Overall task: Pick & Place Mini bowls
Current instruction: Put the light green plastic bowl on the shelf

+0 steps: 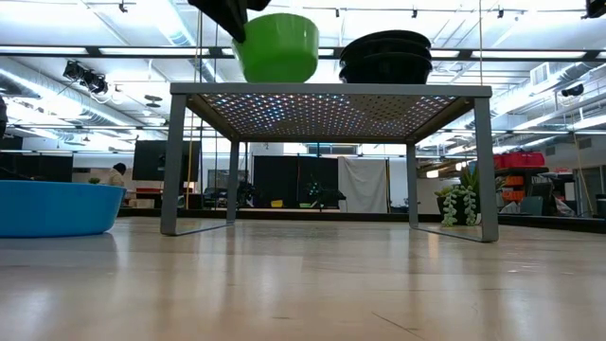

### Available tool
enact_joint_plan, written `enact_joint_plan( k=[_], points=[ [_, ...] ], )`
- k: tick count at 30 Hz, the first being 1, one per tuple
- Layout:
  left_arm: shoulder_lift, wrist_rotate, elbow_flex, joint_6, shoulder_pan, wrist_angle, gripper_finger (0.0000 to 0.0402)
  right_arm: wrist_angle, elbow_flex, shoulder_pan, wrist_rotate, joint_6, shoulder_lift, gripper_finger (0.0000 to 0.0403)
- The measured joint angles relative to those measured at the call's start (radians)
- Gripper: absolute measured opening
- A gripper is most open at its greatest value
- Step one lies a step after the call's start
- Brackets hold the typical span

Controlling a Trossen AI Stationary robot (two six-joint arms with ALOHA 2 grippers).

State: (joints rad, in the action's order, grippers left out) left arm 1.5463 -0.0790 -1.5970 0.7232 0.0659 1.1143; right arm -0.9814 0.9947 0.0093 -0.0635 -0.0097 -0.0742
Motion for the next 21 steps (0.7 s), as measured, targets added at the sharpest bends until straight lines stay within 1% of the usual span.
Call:
enact_joint_plan(
  k=[11,14,21],
  points=[
    [0.032,-0.038,-0.001,0.053,-0.002,0.001,0.0002,0.000,0.000,0.000,0.000,0.000,0.000,0.0023],
    [0.042,-0.062,0.000,0.075,-0.004,0.012,0.0002,0.000,0.000,0.000,0.000,0.000,0.000,0.0023],
    [0.065,-0.067,0.000,0.097,-0.008,0.005,0.0002,0.000,0.000,0.000,0.000,0.000,0.000,0.0023]
  ],
)
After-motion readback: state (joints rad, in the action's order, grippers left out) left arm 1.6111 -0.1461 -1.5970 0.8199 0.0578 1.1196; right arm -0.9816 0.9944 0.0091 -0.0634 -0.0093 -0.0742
